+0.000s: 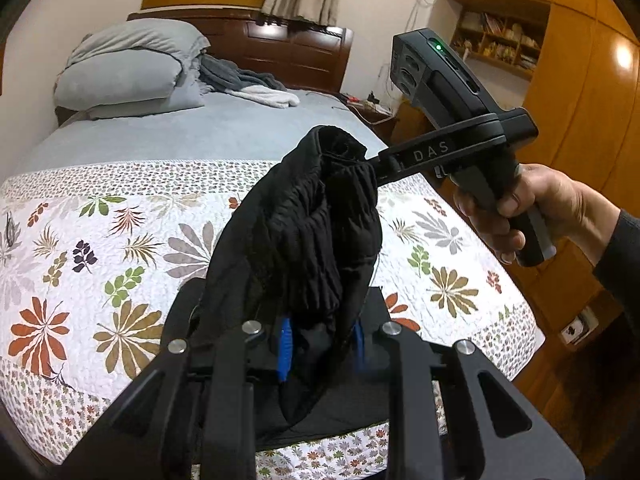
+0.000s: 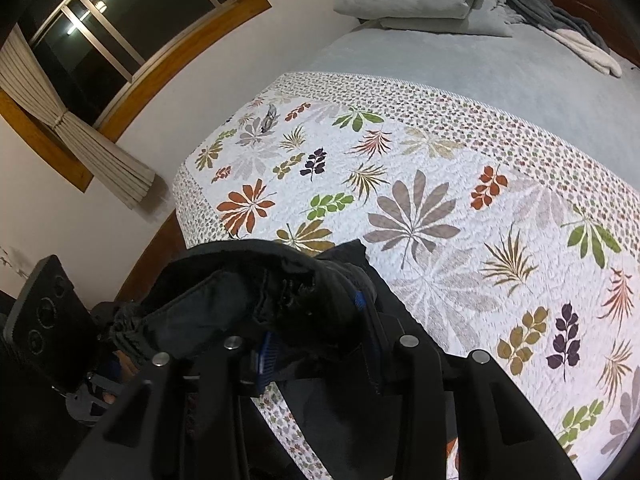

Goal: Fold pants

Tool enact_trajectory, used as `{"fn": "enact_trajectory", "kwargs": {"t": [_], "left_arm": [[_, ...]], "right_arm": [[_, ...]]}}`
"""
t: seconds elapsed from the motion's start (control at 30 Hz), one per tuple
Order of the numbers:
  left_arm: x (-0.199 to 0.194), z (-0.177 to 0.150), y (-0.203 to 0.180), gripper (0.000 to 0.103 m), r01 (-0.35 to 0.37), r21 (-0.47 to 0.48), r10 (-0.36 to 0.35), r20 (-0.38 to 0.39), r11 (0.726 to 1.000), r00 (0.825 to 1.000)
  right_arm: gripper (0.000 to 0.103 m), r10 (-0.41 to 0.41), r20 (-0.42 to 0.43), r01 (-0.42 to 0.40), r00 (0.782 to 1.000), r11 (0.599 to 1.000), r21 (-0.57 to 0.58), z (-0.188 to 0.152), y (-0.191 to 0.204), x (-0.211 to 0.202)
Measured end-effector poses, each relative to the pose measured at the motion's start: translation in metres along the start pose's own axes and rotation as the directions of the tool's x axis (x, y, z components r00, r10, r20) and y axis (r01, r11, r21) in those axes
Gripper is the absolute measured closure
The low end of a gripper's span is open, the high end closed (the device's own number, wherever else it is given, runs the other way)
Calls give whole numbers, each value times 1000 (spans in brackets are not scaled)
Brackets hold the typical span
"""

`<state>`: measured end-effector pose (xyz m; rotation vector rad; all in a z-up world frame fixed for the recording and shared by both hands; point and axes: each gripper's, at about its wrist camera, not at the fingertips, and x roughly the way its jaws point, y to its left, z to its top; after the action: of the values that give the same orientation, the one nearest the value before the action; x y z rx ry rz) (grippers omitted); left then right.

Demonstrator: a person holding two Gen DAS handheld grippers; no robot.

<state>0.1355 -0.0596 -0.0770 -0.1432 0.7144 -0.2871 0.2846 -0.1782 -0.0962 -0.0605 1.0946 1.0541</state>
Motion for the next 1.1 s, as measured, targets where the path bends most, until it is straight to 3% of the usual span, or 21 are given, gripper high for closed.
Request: {"fn": "enact_trajectory", "kwargs": {"t": [0.43, 1.1], "left_arm": [[42, -20, -39, 81, -8, 114, 18, -86, 993, 996], [100, -62, -78, 81, 17, 224, 33, -217, 975, 976]], "right_arm": [[64, 31, 15, -32, 999, 999, 42, -47, -48, 4], [64, -9, 14, 8, 1000, 995, 98, -114, -101, 17]]}}
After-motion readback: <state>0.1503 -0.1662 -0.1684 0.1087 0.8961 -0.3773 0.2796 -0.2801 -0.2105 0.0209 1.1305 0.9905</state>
